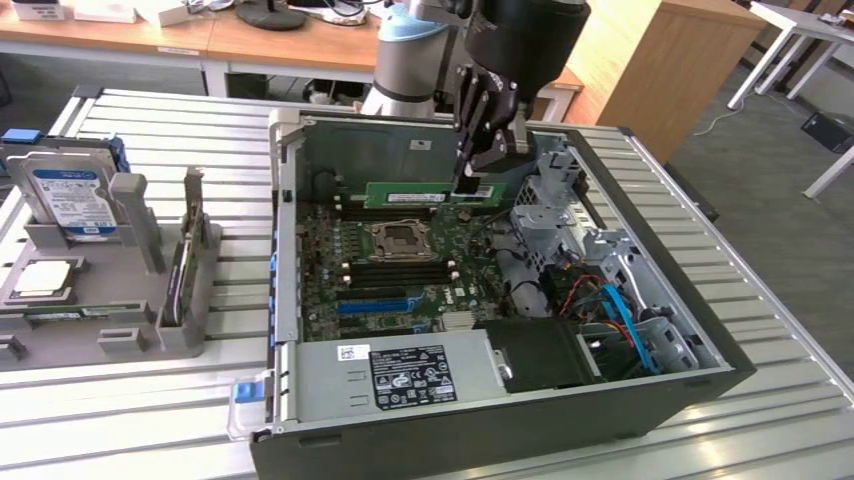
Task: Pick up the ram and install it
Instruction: 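Pick up the ram and move it above insertion slot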
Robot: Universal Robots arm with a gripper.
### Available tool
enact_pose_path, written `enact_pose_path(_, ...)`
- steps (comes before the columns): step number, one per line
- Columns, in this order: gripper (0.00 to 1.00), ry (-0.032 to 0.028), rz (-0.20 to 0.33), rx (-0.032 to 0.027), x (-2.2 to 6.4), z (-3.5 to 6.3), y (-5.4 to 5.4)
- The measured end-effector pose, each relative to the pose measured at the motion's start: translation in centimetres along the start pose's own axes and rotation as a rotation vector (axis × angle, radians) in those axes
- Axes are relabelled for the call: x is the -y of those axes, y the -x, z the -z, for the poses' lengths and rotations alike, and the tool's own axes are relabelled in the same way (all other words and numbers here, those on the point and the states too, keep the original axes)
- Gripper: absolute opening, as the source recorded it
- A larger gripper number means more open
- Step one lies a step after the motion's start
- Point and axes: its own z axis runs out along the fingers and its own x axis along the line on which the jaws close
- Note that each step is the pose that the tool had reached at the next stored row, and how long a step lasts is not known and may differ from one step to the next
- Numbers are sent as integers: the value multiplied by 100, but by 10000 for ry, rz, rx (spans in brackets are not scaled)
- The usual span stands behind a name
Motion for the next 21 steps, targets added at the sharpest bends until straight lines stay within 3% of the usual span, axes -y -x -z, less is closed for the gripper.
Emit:
enact_pose_path(9,12,-6,-250,5,6,-6,7)
enact_pose_path(21,12,-9,-460,10,12,-53,192)
